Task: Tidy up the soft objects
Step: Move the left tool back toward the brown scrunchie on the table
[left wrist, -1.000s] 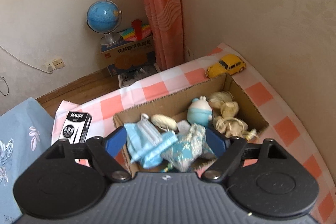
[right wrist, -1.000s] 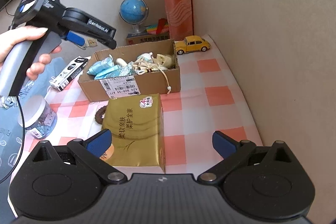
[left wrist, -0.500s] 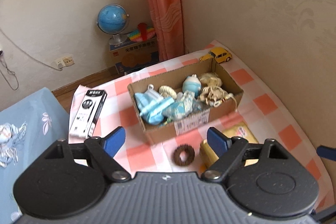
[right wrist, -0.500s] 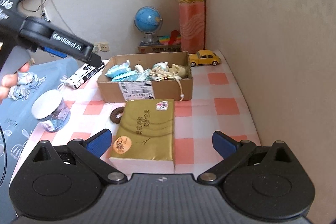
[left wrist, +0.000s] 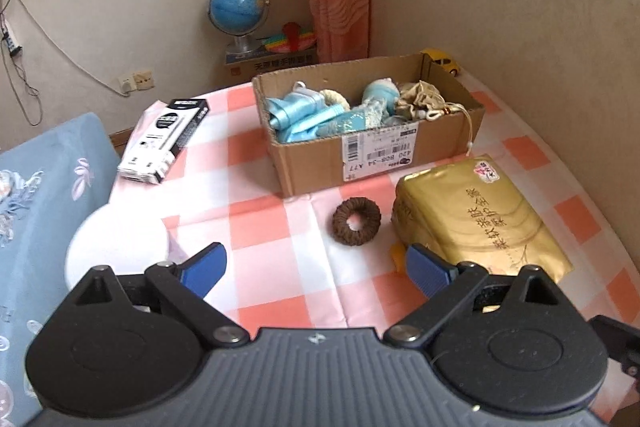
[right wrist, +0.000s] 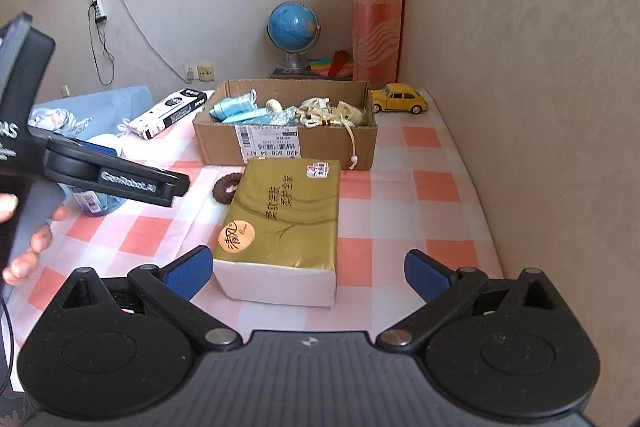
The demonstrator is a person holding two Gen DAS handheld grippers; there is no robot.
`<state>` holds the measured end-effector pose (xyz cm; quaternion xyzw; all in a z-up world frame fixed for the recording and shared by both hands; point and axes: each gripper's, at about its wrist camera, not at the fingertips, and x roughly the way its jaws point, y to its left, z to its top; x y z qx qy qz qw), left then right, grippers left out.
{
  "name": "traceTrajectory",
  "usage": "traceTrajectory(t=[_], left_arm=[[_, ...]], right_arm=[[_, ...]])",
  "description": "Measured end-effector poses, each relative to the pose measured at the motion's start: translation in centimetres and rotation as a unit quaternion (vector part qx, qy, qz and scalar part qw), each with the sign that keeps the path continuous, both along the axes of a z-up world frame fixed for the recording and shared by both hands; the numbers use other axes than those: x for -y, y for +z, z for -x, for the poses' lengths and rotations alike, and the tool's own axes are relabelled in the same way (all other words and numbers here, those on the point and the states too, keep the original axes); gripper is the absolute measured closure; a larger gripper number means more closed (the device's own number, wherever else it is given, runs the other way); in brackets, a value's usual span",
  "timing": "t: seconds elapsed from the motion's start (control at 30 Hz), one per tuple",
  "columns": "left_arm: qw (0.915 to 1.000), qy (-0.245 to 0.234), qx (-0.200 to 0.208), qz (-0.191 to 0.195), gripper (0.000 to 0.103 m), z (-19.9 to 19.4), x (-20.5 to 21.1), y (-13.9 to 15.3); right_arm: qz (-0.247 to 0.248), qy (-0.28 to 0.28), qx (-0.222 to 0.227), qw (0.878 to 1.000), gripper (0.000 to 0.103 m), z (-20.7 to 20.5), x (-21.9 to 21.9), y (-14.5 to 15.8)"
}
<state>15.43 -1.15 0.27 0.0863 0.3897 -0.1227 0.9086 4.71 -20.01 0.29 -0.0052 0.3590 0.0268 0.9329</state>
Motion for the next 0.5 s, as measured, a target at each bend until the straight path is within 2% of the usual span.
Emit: traceTrajectory(t=[0.27, 0.37, 0.5], left_arm=[[0.9996, 0.003, 0.028, 0.005, 0.007, -1.4, 0.5, -3.2], [0.9997, -0.001, 0.014, 0.019, 0.007, -2.7, 0.5, -4.1], [0.9998, -0.008, -0.001, 0.018, 0.007, -4.1, 1.0, -5.4]], right_arm=[[0.004, 0.015, 0.003, 1.000, 0.000, -1.2, 0.2, -0.5], [0.005, 0.015, -0.002, 1.000, 0.000, -1.9, 0.5, -0.8], [0.004, 0.010, -0.007, 1.000, 0.000, -2.9, 0.8, -1.2]])
